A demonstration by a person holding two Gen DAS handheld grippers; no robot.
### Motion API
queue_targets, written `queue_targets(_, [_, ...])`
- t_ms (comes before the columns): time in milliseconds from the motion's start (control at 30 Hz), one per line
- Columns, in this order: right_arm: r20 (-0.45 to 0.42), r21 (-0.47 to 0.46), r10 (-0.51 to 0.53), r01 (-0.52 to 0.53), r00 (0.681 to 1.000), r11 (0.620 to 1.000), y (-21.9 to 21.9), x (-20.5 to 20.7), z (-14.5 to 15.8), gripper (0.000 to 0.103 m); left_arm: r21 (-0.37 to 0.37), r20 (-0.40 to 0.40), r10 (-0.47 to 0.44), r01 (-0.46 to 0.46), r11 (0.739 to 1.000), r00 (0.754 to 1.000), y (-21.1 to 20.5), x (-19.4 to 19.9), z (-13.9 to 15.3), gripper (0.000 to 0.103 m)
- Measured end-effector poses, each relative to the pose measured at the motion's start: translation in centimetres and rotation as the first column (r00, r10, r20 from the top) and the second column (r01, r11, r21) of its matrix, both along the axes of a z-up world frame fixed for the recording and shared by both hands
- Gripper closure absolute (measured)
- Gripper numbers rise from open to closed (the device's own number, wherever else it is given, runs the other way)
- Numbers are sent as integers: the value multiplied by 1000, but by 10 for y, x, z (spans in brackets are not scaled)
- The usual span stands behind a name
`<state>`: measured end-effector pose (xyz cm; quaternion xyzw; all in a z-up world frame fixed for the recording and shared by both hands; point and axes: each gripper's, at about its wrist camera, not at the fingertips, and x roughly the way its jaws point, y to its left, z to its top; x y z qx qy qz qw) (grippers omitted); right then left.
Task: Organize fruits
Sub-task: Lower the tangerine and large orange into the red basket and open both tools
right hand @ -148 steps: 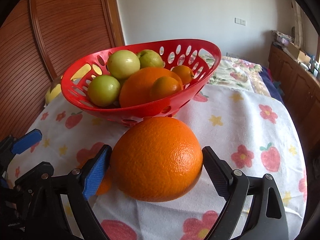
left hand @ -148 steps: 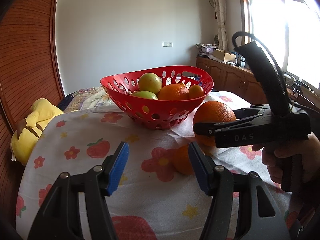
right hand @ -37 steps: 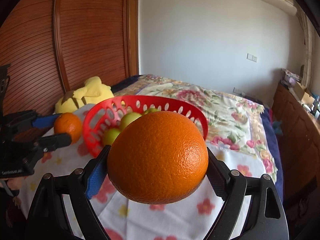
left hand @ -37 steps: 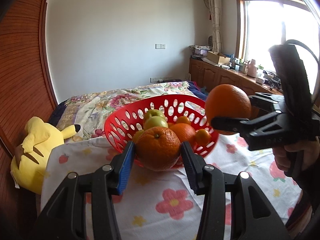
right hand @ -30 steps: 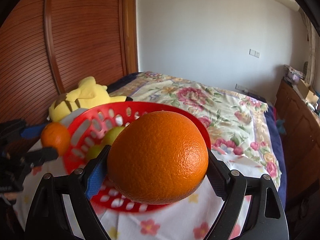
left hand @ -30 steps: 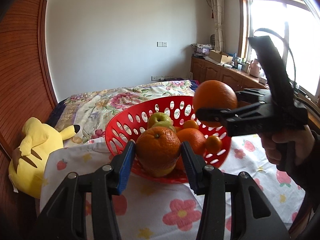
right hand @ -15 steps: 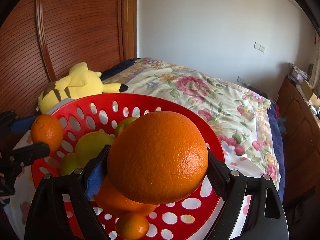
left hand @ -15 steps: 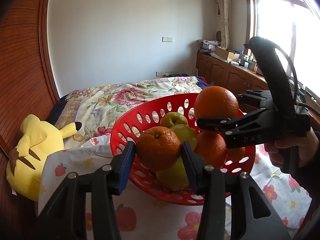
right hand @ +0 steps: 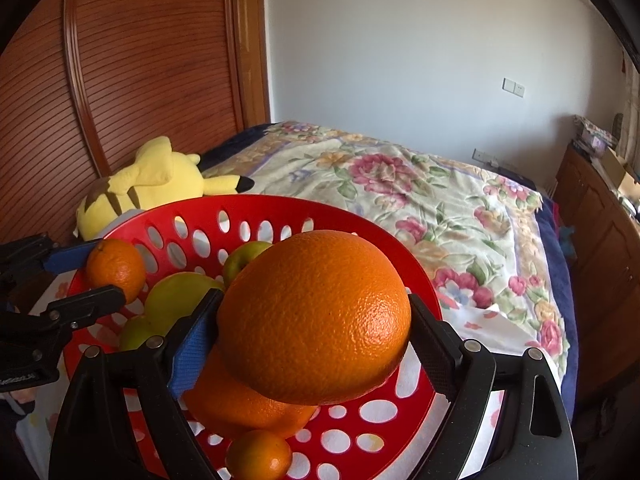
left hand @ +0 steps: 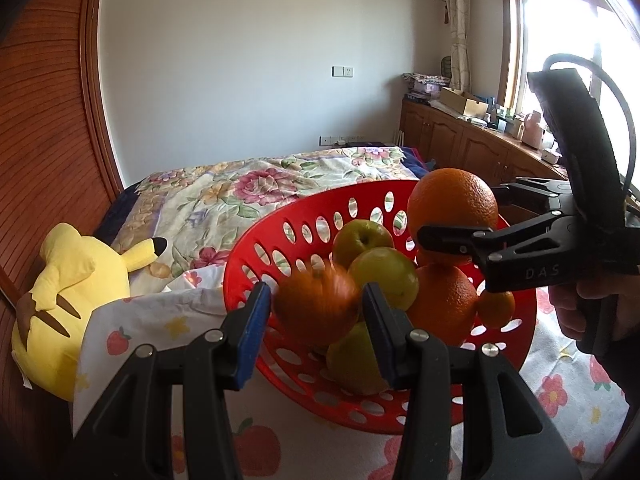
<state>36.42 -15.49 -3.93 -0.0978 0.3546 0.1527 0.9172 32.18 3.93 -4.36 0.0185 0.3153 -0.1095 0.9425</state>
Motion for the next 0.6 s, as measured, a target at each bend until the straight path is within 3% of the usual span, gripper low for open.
queue_targets(600, [73, 21, 7, -8, 997, 1000, 1, -19, 16, 11, 12, 26, -6, 6, 1000, 1000, -7, -15, 7, 54])
